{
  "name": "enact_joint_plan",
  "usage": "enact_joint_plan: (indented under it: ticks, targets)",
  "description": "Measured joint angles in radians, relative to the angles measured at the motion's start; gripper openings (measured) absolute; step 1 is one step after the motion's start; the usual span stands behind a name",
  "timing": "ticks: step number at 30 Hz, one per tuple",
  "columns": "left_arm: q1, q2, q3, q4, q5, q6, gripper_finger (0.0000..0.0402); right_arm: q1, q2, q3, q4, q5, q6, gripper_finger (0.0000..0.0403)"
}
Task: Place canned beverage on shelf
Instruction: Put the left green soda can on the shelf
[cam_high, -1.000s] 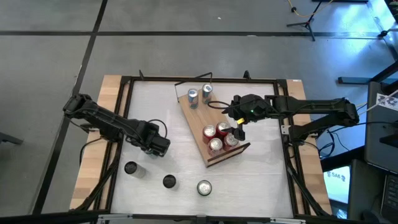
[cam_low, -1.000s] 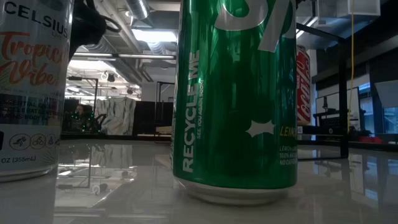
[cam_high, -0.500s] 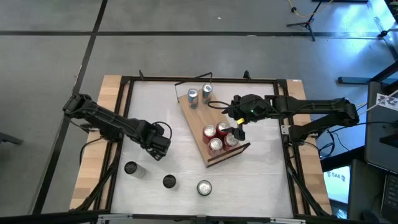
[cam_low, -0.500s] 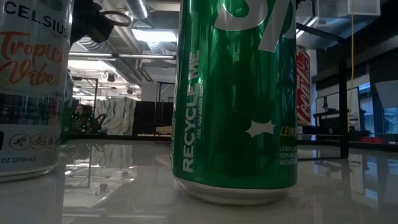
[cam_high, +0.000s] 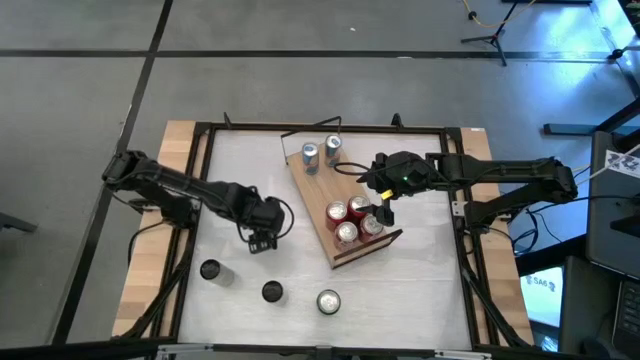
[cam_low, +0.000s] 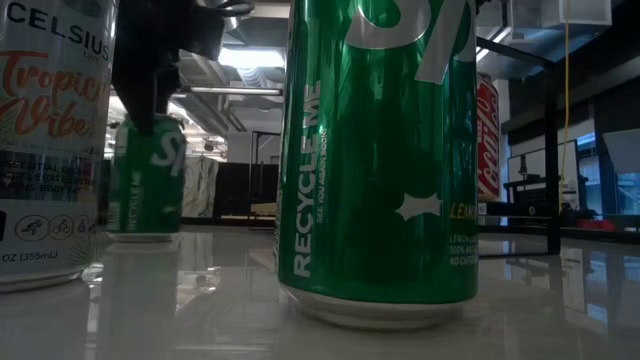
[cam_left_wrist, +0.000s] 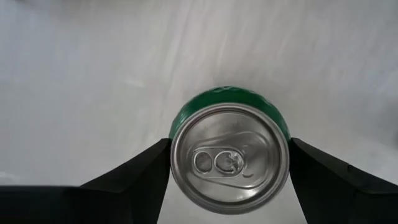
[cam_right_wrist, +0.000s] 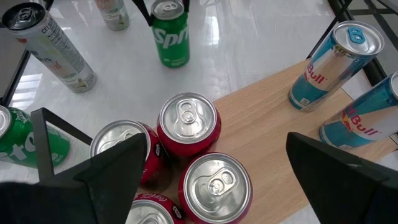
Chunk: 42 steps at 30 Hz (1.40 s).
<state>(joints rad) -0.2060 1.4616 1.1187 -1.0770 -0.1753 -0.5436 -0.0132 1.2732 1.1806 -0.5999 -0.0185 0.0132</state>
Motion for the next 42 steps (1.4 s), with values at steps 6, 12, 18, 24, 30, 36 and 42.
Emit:
enact_joint_plan:
  ticks: [6,12,18,24,30,36,42]
  targets:
    - [0.039,0.0,0.0,0.006,0.001,0.208,0.0272,0.0,0.0,0.0,0.0,0.0,0.0,0.0379]
    - [0.052,0.0,0.0,0.007,0.001,0.414,0.0273,0.0,0.0,0.0,0.0,0.0,0.0,0.0379]
    - [0.049,0.0,0.0,0.037,0.0,0.528,0.0273,0.0,0.0,0.0,0.0,0.0,0.0,0.0379]
    - [0.049,0.0,0.0,0.047,0.0,0.528,0.0273,0.0,0.0,0.0,0.0,0.0,0.0,0.0379]
    - [0.049,0.0,0.0,0.047,0.0,0.527,0.0273,0.0,0.0,0.0,0.0,0.0,0.0,0.0379]
    - [0.049,0.0,0.0,0.047,0.0,0.496,0.0273,0.0,0.0,0.0,0.0,0.0,0.0,0.0379]
    - [0.049,0.0,0.0,0.058,0.006,0.493,0.0273,0.0,0.0,0.0,0.0,0.0,0.0,0.0379]
